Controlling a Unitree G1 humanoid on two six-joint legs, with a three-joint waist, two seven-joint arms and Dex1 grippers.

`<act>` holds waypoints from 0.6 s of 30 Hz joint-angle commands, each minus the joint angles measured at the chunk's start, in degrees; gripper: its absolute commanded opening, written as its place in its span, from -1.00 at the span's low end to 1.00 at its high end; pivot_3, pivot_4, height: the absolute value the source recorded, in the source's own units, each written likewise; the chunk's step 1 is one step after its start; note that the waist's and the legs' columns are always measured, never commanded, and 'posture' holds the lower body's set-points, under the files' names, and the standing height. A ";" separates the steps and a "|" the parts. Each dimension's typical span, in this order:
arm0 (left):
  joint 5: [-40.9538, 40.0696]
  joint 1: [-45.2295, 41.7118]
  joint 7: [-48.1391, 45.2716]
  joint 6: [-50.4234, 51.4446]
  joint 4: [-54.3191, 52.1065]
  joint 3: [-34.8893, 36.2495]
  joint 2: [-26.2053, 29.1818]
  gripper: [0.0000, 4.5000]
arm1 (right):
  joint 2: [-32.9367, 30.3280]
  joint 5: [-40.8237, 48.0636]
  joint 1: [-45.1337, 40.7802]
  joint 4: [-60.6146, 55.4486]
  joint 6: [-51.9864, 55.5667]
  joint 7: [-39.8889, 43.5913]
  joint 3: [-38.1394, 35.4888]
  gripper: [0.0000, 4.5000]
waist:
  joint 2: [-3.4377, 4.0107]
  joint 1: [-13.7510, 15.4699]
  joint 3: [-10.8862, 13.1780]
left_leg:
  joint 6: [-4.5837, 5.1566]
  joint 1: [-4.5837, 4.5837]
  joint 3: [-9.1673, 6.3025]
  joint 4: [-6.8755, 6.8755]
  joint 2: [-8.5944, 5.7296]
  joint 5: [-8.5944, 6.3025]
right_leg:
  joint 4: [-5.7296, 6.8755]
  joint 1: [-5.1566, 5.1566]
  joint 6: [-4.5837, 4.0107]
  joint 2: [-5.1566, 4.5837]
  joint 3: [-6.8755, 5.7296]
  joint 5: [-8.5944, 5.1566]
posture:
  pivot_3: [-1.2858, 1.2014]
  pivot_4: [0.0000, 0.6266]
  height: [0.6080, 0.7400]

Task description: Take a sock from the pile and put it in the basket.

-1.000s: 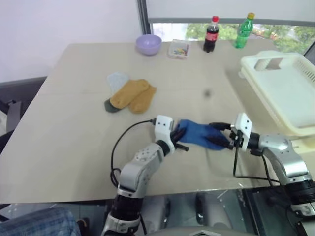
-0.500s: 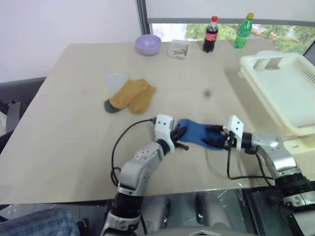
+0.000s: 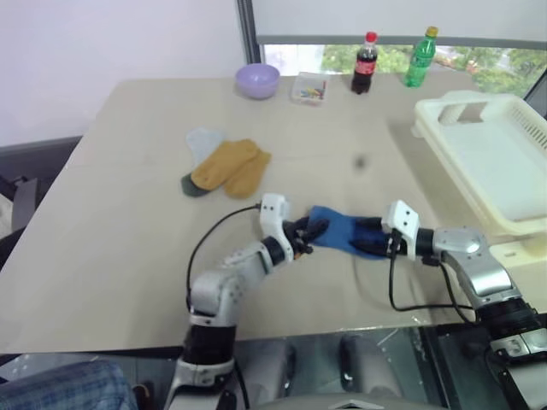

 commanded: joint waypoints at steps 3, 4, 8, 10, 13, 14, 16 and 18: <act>-0.06 -4.96 -3.07 0.90 9.85 1.23 4.27 -0.02 | -0.27 -2.58 1.64 1.03 1.45 -1.02 1.22 0.12 | -0.04 0.04 -0.02 | -0.02 0.01 0.00 0.00 -0.02 0.01 | -0.01 0.02 0.00 0.01 0.00 0.00 | 0.03 -0.52 0.88; 0.96 -5.36 -3.82 1.11 11.55 -0.38 5.13 -0.02 | -0.19 -2.67 1.71 0.92 1.45 -1.16 1.26 0.12 | -0.04 0.01 -0.03 | -0.03 0.02 0.00 0.00 -0.02 0.01 | -0.01 0.02 0.00 0.01 0.00 0.01 | 0.03 -0.52 0.88; 3.09 -6.40 -7.36 0.26 15.44 -5.11 6.38 -0.02 | 0.13 -2.89 2.07 0.30 1.68 -1.74 1.40 0.12 | -0.09 0.09 -0.19 | -0.07 0.11 -0.01 -0.01 -0.02 -0.02 | -0.02 0.12 0.00 0.00 0.01 0.00 | 0.03 -0.52 0.88; 5.86 -6.95 -9.37 -1.74 17.11 -8.54 7.42 -0.02 | 0.29 -3.00 2.25 0.03 1.81 -1.98 1.41 0.12 | -0.06 0.14 -0.27 | -0.13 0.15 -0.01 -0.01 -0.03 -0.05 | -0.03 0.17 0.00 -0.02 0.02 0.00 | 0.03 -0.52 0.88; 5.36 -8.18 -13.44 0.98 19.66 -11.00 7.83 -0.02 | 0.55 -3.15 2.43 -0.11 1.84 -2.41 1.50 0.12 | 0.03 0.16 -0.53 | -0.28 0.31 -0.09 -0.02 -0.02 -0.14 | -0.08 0.40 -0.01 -0.03 -0.06 -0.01 | 0.03 -0.52 0.88; 4.29 -8.46 -15.42 3.54 20.03 -11.85 8.21 -0.02 | 0.63 -3.23 2.46 -0.13 1.81 -2.55 1.56 0.12 | 0.06 0.12 -0.60 | -0.28 0.40 -0.13 -0.01 -0.02 -0.15 | -0.12 0.52 0.00 -0.04 -0.12 -0.02 | 0.03 -0.52 0.88; 3.10 -8.37 -19.37 6.64 19.27 -14.17 9.63 -0.02 | 0.75 -3.37 2.51 -0.22 1.80 -2.73 1.61 0.12 | 0.08 -0.02 -0.70 | -0.28 0.42 -0.13 -0.02 -0.02 -0.16 | -0.14 0.54 -0.01 -0.04 -0.11 -0.03 | 0.03 -0.52 0.88; 1.87 -8.27 -21.44 8.95 18.74 -14.59 10.20 -0.02 | 0.92 -3.41 2.55 -0.35 1.76 -3.00 1.50 0.12 | 0.08 -0.04 -0.73 | -0.27 0.44 -0.13 -0.09 -0.02 -0.16 | -0.18 0.54 0.00 -0.03 -0.12 -0.03 | 0.03 -0.52 0.88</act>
